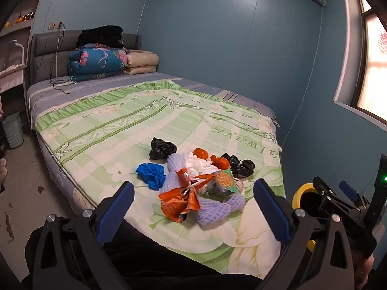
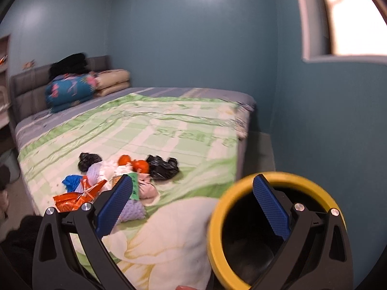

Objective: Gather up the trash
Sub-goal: 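Grasp the orange chip bag with the left tool while the right tool grasps the green snack packet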

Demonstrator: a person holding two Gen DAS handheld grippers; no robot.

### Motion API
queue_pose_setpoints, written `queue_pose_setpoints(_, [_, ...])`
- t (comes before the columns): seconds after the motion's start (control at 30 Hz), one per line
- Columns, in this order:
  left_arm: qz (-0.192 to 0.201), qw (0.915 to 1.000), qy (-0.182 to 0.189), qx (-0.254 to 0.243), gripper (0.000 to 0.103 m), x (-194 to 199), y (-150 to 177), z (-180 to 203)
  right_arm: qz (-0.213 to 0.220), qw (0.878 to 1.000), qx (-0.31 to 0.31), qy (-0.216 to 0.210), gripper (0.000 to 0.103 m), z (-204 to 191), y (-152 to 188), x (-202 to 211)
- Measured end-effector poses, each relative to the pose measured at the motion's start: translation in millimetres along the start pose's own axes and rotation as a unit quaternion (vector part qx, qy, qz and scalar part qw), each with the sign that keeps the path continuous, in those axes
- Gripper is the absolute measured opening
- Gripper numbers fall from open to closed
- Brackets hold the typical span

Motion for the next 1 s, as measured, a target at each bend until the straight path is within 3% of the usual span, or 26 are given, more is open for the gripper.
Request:
queue_pose_setpoints(0.1, [-0.018, 0.9995, -0.013, -0.021, 0.095, -10, -2, -15, -0.044, 0.996, 0.025, -0.068, 0.095, -26, 2, -24])
queue_pose_setpoints(0.23, [-0.066, 0.9969, -0.016, -0.041, 0.095, -33, 7, -32, -0.160, 0.976, 0.044, -0.143, 0.095, -62, 21, -68])
queue_pose_setpoints(0.33, [-0.110, 0.9926, -0.011, -0.050, 0.095, -54, 20, -43, -0.210, 0.960, 0.053, -0.175, 0.095, -82, 30, -89])
queue_pose_setpoints(0.43, [-0.138, 0.9885, -0.005, -0.061, 0.095, -73, 30, -49, -0.230, 0.953, 0.064, -0.187, 0.095, -98, 33, -105])
queue_pose_setpoints(0.57, [-0.170, 0.9822, 0.015, -0.078, 0.095, -97, 41, -47, -0.272, 0.934, 0.061, -0.222, 0.095, -121, 38, -127])
queue_pose_setpoints(0.7, [-0.198, 0.9770, 0.038, -0.069, 0.094, -116, 47, -48, -0.292, 0.928, 0.063, -0.223, 0.095, -135, 38, -143])
queue_pose_setpoints(0.8, [-0.211, 0.9741, 0.056, -0.060, 0.088, -126, 51, -50, -0.317, 0.916, 0.052, -0.242, 0.095, -148, 40, -148])
queue_pose_setpoints(1.0, [-0.252, 0.9615, 0.101, -0.041, 0.079, -140, 63, -46, -0.339, 0.906, 0.048, -0.248, 0.095, -161, 46, -154])
Point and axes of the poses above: each gripper's, at about its wrist camera, not at the fingertips, and x roughly against the way its jaws point, z to its right, y to its underside, the point moved 10 cm from there along -x, roughly the way its jaws point, and after that the axes turned 10 degrees about y, right-handed, at the moved point
